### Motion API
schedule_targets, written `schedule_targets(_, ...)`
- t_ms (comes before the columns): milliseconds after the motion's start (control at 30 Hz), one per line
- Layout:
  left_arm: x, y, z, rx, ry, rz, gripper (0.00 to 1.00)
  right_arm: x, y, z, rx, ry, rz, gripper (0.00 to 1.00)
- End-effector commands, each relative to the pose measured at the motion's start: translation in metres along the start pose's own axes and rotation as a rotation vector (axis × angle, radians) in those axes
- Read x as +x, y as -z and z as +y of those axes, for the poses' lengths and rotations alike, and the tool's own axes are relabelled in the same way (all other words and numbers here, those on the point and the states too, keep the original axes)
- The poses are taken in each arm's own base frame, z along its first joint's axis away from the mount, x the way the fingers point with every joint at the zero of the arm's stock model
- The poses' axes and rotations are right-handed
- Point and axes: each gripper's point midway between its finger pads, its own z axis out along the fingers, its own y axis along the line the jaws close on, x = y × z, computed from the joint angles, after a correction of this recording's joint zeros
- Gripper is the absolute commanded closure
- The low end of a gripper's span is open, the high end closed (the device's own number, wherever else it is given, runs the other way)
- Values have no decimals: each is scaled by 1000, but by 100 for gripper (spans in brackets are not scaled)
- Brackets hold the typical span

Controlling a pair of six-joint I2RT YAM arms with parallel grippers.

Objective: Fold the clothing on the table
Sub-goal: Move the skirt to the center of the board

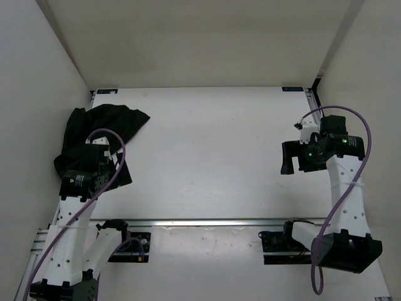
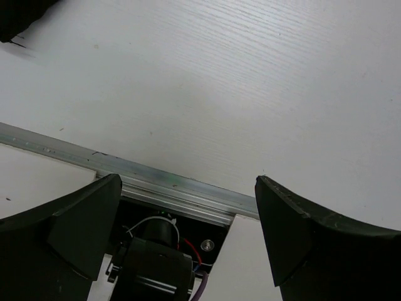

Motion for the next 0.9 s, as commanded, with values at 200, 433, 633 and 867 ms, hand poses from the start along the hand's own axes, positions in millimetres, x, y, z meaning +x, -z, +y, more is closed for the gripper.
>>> schedule_targets(200, -75, 22, 8, -25, 7, -223, 2, -39, 7, 19, -71, 203, -158, 1)
schedule_targets(433, -90, -9, 34, -158, 150, -210, 1, -53, -6, 36, -77, 390, -265, 1)
schedule_targets(633, -94, -49, 58, -75, 467, -246, 9, -54, -20, 37, -63, 497, -321, 1)
schedule_targets(867, -100, -94, 19, 64, 720, -363, 1, -64, -20, 25, 37, 551, -371, 1)
